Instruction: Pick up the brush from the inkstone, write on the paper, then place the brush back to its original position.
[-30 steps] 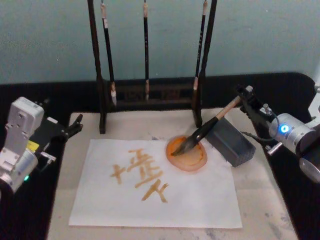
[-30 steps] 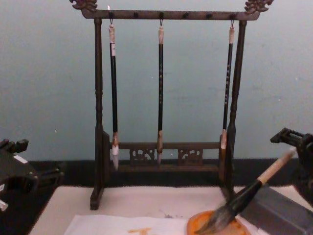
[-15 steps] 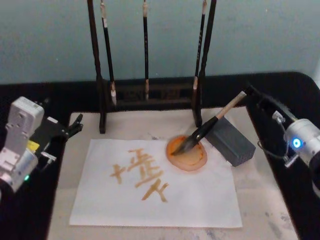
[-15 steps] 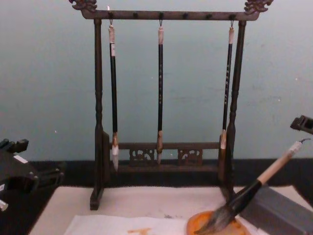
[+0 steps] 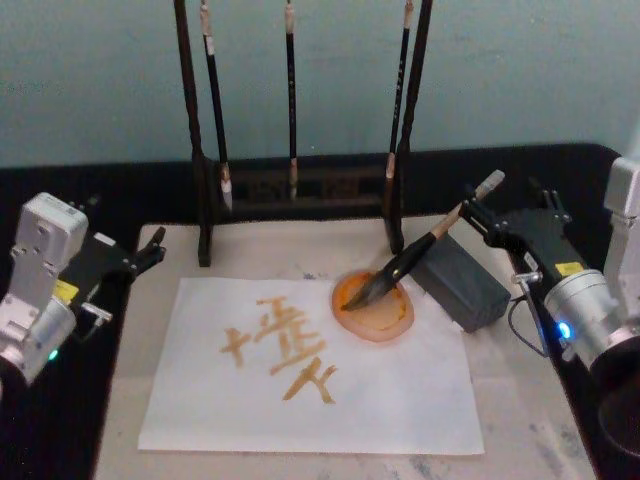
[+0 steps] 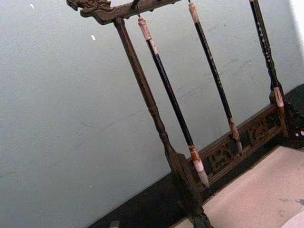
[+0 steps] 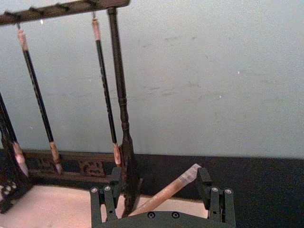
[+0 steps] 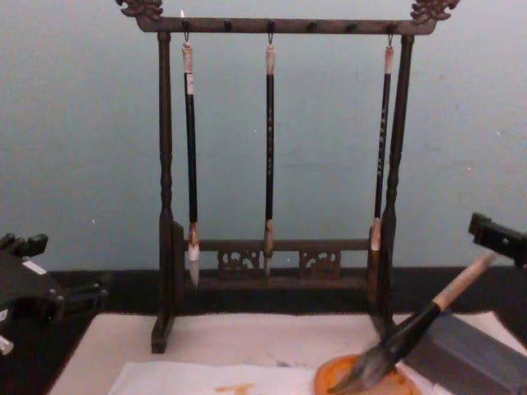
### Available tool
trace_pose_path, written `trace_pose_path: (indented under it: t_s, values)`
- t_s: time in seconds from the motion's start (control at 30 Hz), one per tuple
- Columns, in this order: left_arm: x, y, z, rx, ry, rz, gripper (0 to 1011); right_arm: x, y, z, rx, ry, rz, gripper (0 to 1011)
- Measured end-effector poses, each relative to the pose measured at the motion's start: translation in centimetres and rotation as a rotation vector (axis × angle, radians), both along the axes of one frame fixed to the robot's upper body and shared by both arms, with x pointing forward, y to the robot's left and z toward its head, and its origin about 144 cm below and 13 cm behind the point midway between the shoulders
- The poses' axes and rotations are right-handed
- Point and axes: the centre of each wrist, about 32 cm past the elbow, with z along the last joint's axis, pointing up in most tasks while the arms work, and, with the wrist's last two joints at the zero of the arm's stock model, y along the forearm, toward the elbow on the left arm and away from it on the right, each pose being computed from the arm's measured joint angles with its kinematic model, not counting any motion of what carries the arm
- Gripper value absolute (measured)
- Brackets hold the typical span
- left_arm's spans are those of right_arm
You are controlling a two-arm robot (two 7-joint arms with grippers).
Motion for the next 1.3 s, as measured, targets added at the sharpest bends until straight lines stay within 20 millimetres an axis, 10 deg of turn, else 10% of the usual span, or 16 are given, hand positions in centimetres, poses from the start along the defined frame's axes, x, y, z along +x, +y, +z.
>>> trace_pose_path:
  t_s: [1.3]
  values:
    - [0.0, 0.0, 0.0, 0.0, 0.0, 0.0, 1010, -2.2, -0.1, -3.5, -0.138, 0.006, -0.019, 1000]
